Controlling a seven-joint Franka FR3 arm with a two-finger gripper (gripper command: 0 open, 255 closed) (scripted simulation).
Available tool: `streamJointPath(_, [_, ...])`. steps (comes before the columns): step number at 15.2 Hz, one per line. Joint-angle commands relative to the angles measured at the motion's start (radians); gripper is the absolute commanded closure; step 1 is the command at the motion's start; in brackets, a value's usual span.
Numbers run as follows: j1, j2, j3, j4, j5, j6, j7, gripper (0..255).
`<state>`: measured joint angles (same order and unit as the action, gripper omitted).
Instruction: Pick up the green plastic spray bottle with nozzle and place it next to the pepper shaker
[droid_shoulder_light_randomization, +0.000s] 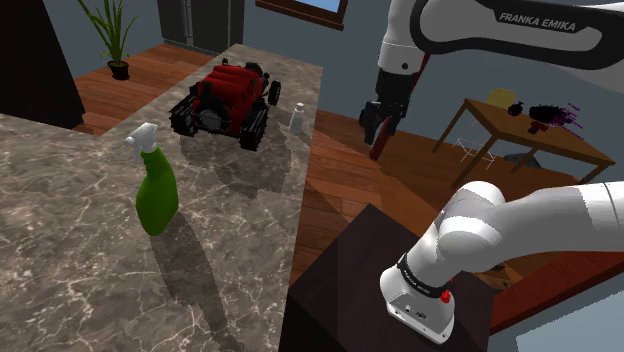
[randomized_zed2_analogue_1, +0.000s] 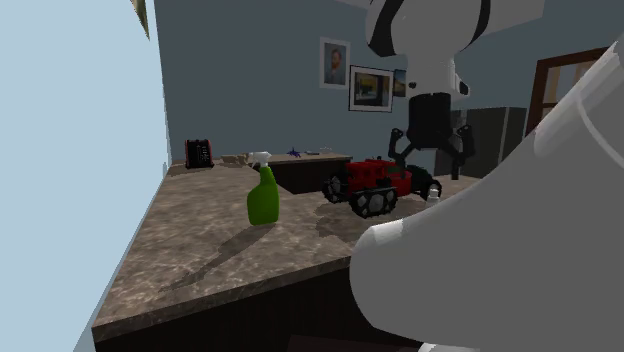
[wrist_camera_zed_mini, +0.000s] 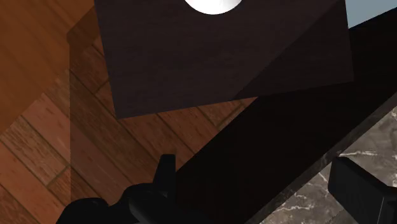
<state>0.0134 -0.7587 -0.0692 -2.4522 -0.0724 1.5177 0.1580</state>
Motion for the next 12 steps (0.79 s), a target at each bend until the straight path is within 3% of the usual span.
streamJointPath(1, [0.000, 0.000, 0.000, 0.000, 0.000, 0.000, 0.000, 0])
streamJointPath(7, [0.031, -0.039, 0.177, -0.055, 0.111, 0.091, 0.256, 0])
streamJointPath(12, [0.047, -0.005, 0.334, -0.050, 0.184, 0.184, 0.471, 0])
